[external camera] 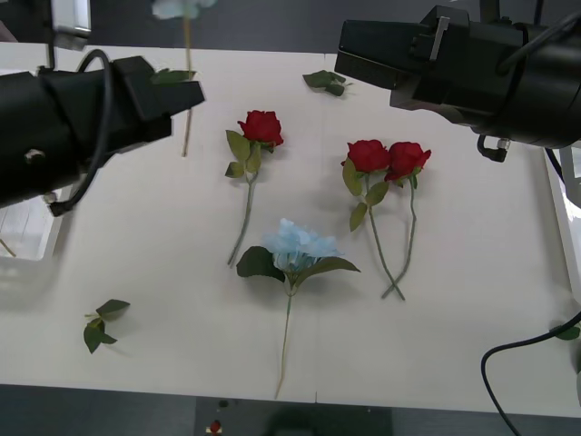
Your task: Put the red flowers into the right box and the blue flowers into the left box
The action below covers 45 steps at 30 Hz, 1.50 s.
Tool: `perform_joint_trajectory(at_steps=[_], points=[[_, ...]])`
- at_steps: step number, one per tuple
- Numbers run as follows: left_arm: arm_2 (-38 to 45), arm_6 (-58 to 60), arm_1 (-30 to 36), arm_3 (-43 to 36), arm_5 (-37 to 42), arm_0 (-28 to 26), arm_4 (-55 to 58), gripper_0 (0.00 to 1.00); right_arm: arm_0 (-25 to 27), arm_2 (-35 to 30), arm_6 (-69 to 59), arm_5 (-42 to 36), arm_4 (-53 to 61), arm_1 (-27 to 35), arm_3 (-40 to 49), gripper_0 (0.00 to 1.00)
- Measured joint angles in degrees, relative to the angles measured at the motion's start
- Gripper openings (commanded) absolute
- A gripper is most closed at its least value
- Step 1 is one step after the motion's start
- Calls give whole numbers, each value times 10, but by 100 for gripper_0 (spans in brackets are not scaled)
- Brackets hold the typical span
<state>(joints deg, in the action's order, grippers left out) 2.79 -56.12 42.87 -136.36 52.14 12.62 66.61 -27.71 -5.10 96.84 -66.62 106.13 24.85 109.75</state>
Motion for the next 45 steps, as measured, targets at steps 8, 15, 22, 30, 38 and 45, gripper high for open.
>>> perform_joint_trajectory(at_steps=[8, 15, 22, 30, 38, 45], points=[[114, 0, 89, 0, 0, -118, 20, 0, 2, 0, 0, 0, 0, 0, -1, 100], [245, 0, 151, 0, 0, -255, 31, 0, 9, -3, 0, -1, -22, 28, -3, 100], [359, 0, 177, 19, 0, -395, 30, 0, 16, -3, -3, -1, -55, 93, -3, 100], [353, 0, 179, 78, 0, -461, -86, 0, 60, -3, -69, -1, -107, 144, -2, 100], [291, -2, 186, 152, 0, -465, -160, 0, 87, -3, -164, -29, -221, 175, -2, 100], [243, -8, 212, 183, 0, -477, -193, 1, 88, -2, -283, -97, -345, 175, -2, 100]])
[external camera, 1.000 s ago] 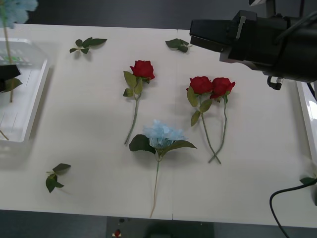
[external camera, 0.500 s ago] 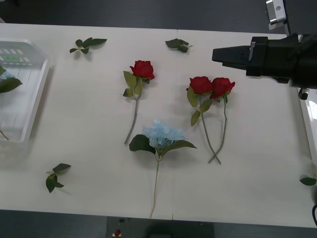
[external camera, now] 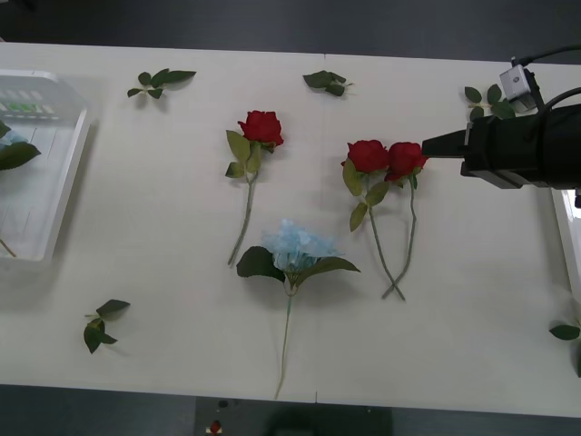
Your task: Put the red flowers into the right box and the blue flowers into the left box
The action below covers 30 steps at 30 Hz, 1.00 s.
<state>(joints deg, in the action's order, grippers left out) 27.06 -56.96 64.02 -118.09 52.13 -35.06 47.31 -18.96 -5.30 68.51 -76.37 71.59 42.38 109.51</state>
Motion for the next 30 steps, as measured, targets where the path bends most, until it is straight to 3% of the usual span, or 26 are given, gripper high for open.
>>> perform_joint_trajectory(at_steps=[9, 10, 11, 12, 16, 18, 24, 30], points=[[-35, -21, 0, 17, 0, 0, -57, 9, -18, 76, -131, -43, -144, 0, 0, 100], [-36, -21, 0, 17, 0, 0, -57, 19, -23, 88, -143, -48, -158, 0, 0, 100], [-36, -21, 0, 17, 0, 0, -57, 37, -28, 100, -148, -52, -171, 0, 0, 100], [-36, -21, 0, 17, 0, 0, -57, 49, -33, 111, -149, -55, -182, 0, 0, 100], [-36, -21, 0, 17, -10, 0, -57, 80, -49, 151, -149, -56, -225, 0, -7, 100], [-36, -21, 0, 17, -34, 0, -57, 89, -60, 171, -149, -56, -245, 0, -26, 100], [-24, -21, 0, 12, -69, -2, -37, 100, -97, 216, -149, -56, -287, -6, -101, 100], [40, -21, 0, -30, -69, -12, 64, 100, -125, 234, -149, -56, -340, -48, -164, 100]])
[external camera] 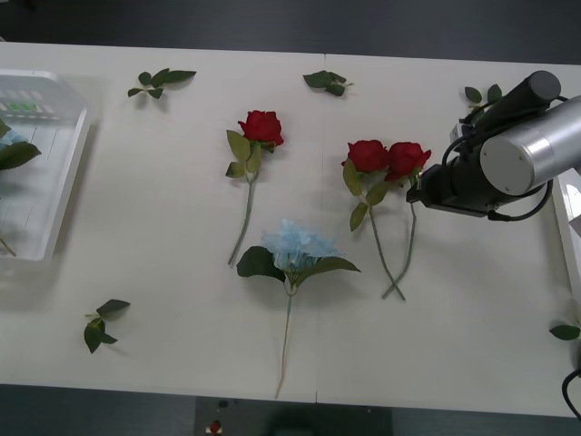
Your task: Put the red flowers into the right box and the blue flowers into the left box
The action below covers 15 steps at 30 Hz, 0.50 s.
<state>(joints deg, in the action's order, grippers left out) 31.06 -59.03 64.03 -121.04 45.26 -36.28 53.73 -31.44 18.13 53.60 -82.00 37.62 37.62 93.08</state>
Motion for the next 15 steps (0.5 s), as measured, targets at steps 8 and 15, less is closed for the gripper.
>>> perform_joint_trajectory(at_steps=[8, 15], points=[[-23, 0, 0, -26, 0, 59, 56, 100, -21, 5, 0, 3, -50, -49, -58, 100], [-128, 1, 0, -25, 0, 179, 14, 100, -34, 41, 0, 63, -72, -60, -109, 100]])
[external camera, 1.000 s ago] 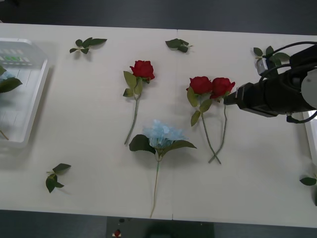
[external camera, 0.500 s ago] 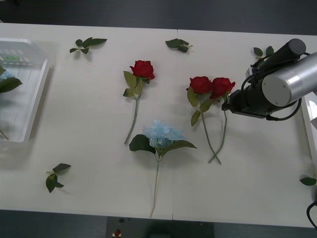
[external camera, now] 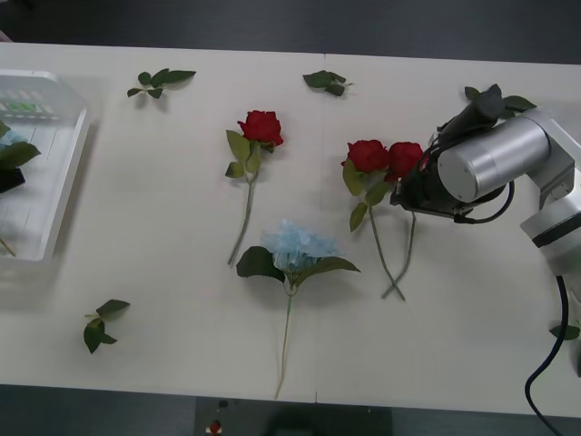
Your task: Put the red flowers into the right box and the blue flowers into the left box
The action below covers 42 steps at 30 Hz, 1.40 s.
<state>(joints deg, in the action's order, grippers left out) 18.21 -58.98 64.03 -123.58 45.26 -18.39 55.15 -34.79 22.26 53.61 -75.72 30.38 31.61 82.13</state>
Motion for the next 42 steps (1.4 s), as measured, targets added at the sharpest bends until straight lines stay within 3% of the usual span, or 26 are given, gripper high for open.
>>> perform_joint_trajectory(at_steps=[12, 20, 21, 23, 24, 25, 26, 27, 34, 42], points=[[-104, 1, -27, 1, 2, 120, -25, 100, -7, 30, 0, 34, -17, 0, -39, 100], [-187, 1, -95, 4, 134, 256, -78, 100, -7, 30, 0, 35, -20, 0, -48, 100], [-198, 1, -107, 6, 146, 272, -92, 100, -7, 30, 0, 37, -20, 0, -51, 96], [-220, 1, -132, 16, 164, 302, -113, 100, -7, 30, 0, 45, -20, 0, -57, 58], [-231, 1, -145, 25, 170, 317, -121, 100, -7, 30, 0, 45, -20, 0, -58, 27], [-243, 1, -158, 35, 175, 331, -132, 100, -7, 30, 0, 45, -20, 0, -60, 11], [-255, 1, -171, 44, 181, 344, -144, 100, -7, 30, 0, 45, -21, 0, -60, 4], [-269, 1, -186, 53, 187, 358, -164, 100, -7, 30, 0, 45, -21, 0, -60, 0], [-344, 1, -274, 103, 208, 420, -249, 100, -7, 30, 0, 45, -27, 0, -60, 0], [-407, 1, -329, 183, 208, 480, -310, 100, -7, 30, 0, 45, -27, 0, -60, 0]])
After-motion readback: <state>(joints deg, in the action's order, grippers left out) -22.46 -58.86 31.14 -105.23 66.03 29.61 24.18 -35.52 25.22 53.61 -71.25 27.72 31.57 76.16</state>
